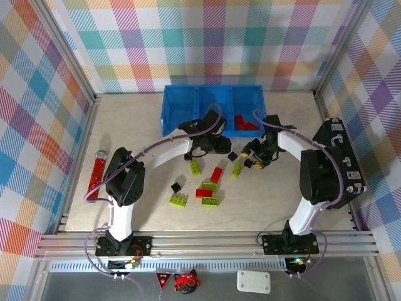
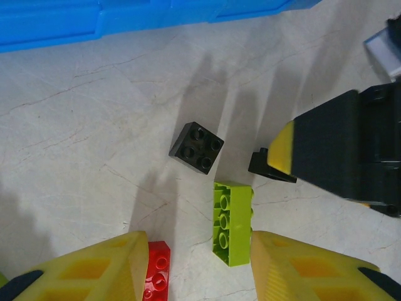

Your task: Sort the legos into containers by color

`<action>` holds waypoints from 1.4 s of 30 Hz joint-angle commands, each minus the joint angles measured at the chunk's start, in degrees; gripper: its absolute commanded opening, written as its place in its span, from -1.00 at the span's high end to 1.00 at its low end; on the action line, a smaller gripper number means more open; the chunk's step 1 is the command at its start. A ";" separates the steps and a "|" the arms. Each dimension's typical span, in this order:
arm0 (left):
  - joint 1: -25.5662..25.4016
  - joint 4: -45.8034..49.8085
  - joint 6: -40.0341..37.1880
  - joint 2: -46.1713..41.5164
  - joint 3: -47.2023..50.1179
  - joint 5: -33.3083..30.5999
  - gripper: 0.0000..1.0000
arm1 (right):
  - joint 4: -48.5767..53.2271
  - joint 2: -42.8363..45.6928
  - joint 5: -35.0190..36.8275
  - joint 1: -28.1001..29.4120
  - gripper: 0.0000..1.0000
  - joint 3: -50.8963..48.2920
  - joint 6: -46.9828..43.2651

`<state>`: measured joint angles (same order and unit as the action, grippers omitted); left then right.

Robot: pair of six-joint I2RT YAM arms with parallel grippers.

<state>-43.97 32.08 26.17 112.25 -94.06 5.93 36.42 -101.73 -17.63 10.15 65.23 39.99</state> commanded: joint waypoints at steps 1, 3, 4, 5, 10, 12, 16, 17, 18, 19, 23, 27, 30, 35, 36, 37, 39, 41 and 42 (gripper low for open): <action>0.18 -0.61 0.47 -1.75 1.61 -0.39 0.06 | 0.46 -1.59 -1.73 0.39 -0.17 0.16 -0.21; 0.18 -0.52 0.36 -2.34 2.32 -0.82 0.07 | 0.71 -2.13 -0.99 0.39 -0.11 0.18 -0.47; 0.28 -0.61 0.28 -2.60 2.68 -1.00 0.07 | 0.64 -2.30 -0.84 0.48 -0.08 0.17 -0.84; 0.21 -0.69 0.24 -2.84 2.97 -1.16 0.07 | 0.77 -2.33 -0.60 0.55 -0.06 0.21 -1.22; 0.20 -0.85 0.26 -3.10 3.38 -1.28 0.07 | 2.31 -2.69 1.40 0.66 0.02 0.71 -2.23; 0.20 -1.11 0.28 -3.26 3.58 -1.37 0.07 | 2.56 -2.55 1.87 0.74 0.07 0.68 -2.38; 0.30 -1.16 0.03 -3.83 4.06 -1.63 0.07 | 2.78 -2.33 2.22 0.75 0.15 0.61 -2.56; 0.32 -1.21 -0.05 -3.93 4.10 -1.65 0.07 | 2.73 -2.46 2.25 0.74 0.09 0.60 -2.62; 0.41 -1.14 -0.09 -3.96 4.23 -1.76 0.07 | 2.69 -2.63 2.17 0.81 0.04 0.69 -2.63; 0.46 -1.18 -0.11 -4.10 4.21 -1.72 0.07 | 2.69 -2.89 2.12 0.79 0.02 0.90 -2.67; 0.47 -1.30 -0.16 -4.32 4.41 -1.63 0.07 | 2.45 -3.96 1.48 0.74 0.01 1.87 -2.52; 0.69 -1.30 -0.30 -4.66 4.65 -1.71 0.07 | 2.73 -4.62 1.98 0.75 0.10 2.61 -2.88; 0.80 -1.38 -0.29 -5.34 5.26 -2.02 0.07 | 3.10 -4.02 2.07 0.75 0.26 2.76 -3.15; 1.77 -4.56 0.36 -9.06 8.11 -2.08 0.07 | 2.94 0.61 1.72 0.74 0.32 2.58 -2.74; 2.17 -6.02 0.39 -10.33 9.01 -1.37 0.07 | 2.64 1.97 1.21 0.74 0.33 2.45 -2.49; 2.52 -7.97 0.37 -11.85 10.21 -0.66 0.07 | 2.37 3.33 0.63 0.76 0.33 2.47 -2.13; 2.84 -11.54 0.03 -14.68 11.96 0.58 0.07 | 1.24 6.06 -1.19 0.76 0.34 2.37 -1.21; 2.84 -14.72 -0.72 -16.89 13.29 1.78 0.02 | -0.43 8.99 -2.82 0.75 0.36 2.19 0.77; 2.83 -16.73 -0.93 -17.87 13.77 2.87 0.01 | -1.80 10.51 -3.89 0.75 0.37 1.87 2.31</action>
<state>-41.43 23.03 26.09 98.61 -81.38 5.96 37.50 -95.72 -17.91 10.52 67.35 39.24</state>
